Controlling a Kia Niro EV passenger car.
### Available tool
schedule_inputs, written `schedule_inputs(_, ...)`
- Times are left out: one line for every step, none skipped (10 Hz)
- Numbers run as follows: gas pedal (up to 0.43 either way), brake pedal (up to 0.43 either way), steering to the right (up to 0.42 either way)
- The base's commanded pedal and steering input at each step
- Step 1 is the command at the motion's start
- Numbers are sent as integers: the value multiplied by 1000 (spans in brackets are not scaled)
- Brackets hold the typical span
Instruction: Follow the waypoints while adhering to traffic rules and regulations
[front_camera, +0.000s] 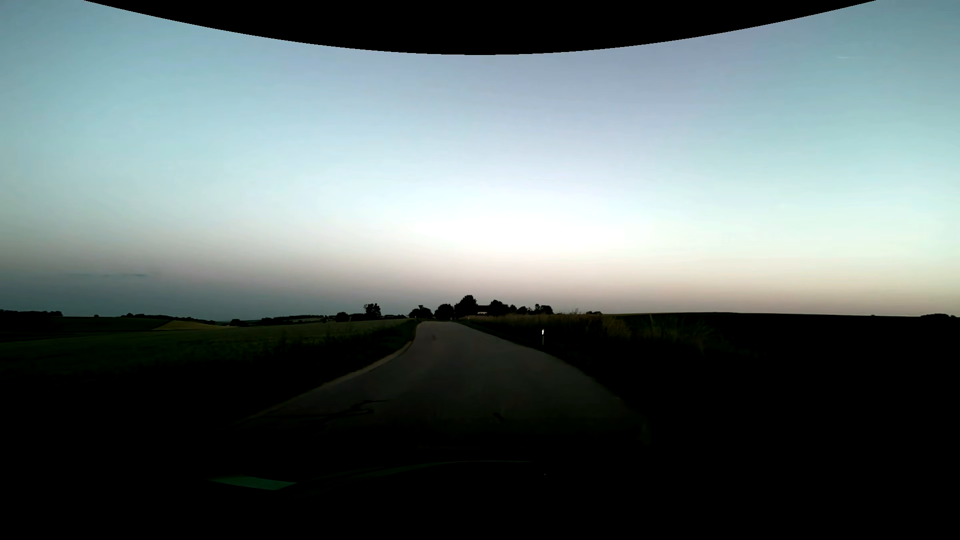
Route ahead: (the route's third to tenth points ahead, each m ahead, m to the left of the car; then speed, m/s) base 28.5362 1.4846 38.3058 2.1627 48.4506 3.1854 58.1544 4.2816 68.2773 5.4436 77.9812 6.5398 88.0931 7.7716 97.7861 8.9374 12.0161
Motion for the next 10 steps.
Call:
schedule_inputs(480, 0, 2)
schedule_inputs(480, 0, 0)
schedule_inputs(480, 0, -4)
schedule_inputs(480, 0, -9)
schedule_inputs(480, 0, -14)
schedule_inputs(488, 0, -19)
schedule_inputs(488, 0, -25)
schedule_inputs(488, 0, -26)
schedule_inputs(480, 0, -27)
schedule_inputs(480, 0, -28)
